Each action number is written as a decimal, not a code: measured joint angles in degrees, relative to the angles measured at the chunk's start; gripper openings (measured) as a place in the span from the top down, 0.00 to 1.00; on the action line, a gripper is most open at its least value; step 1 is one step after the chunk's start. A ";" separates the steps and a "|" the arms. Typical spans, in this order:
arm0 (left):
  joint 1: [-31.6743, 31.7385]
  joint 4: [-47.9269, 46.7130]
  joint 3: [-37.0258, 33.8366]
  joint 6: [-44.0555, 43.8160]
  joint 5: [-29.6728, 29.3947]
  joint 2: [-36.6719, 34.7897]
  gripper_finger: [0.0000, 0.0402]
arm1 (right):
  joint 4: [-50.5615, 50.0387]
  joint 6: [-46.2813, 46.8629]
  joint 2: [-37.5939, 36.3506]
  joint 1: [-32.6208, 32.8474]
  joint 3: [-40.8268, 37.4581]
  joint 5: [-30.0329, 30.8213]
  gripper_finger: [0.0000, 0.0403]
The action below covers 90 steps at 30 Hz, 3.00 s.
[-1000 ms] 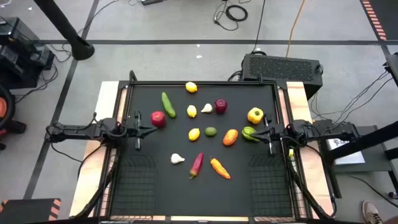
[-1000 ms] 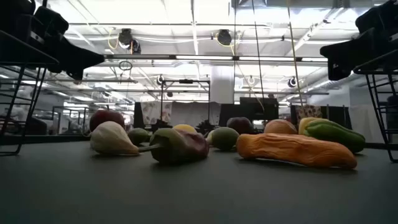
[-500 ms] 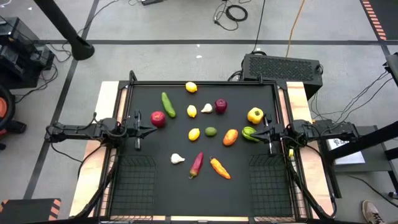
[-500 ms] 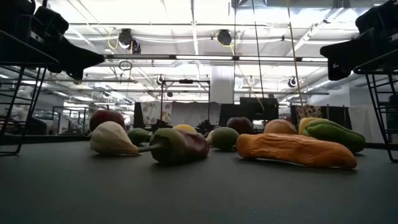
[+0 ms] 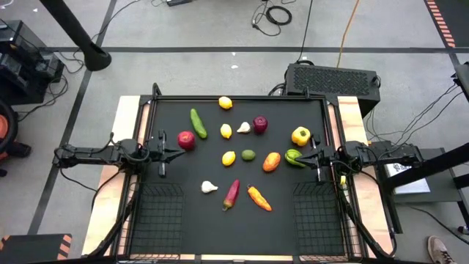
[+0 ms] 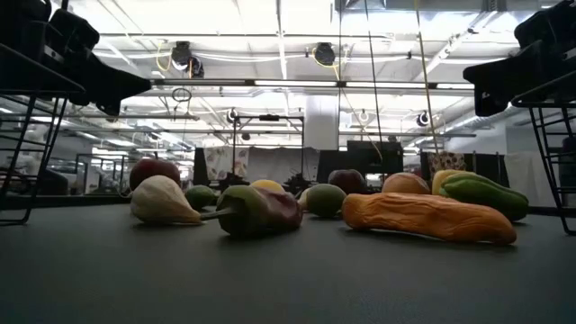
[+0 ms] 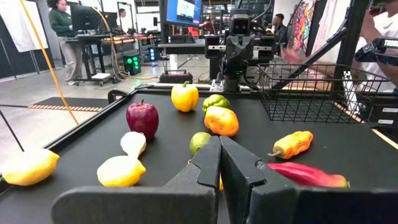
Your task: Sort produce into baskets
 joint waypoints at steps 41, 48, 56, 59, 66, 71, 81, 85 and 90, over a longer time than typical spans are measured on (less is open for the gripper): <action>0.02 0.02 0.02 0.00 0.00 0.00 0.97 | -0.02 0.00 0.00 0.00 0.00 0.00 1.00; 0.00 0.02 0.01 0.01 -0.01 0.01 0.97 | -0.01 0.02 0.00 0.00 0.02 0.00 1.00; 0.01 0.02 0.01 0.00 0.00 0.01 0.97 | -0.01 0.00 -0.02 0.00 0.00 0.00 1.00; 0.00 0.02 0.00 0.00 0.00 0.02 0.97 | 0.00 0.00 0.00 0.00 0.00 0.00 1.00; 0.00 0.02 0.01 0.01 0.00 0.01 0.97 | 0.00 0.00 0.00 0.00 0.02 -0.02 1.00; 0.00 0.02 0.01 0.01 0.00 0.00 0.97 | 0.00 0.01 0.00 0.00 0.00 -0.01 1.00; 0.01 0.01 0.00 0.00 0.00 0.01 0.97 | -0.01 0.02 -0.02 0.00 0.02 -0.02 1.00; 0.00 0.02 0.00 0.02 -0.10 0.00 0.97 | 0.00 0.00 0.00 0.00 0.00 -0.02 1.00; 0.02 0.70 0.02 0.02 -3.62 0.00 0.97 | -0.01 0.02 0.00 -0.01 0.01 0.00 1.00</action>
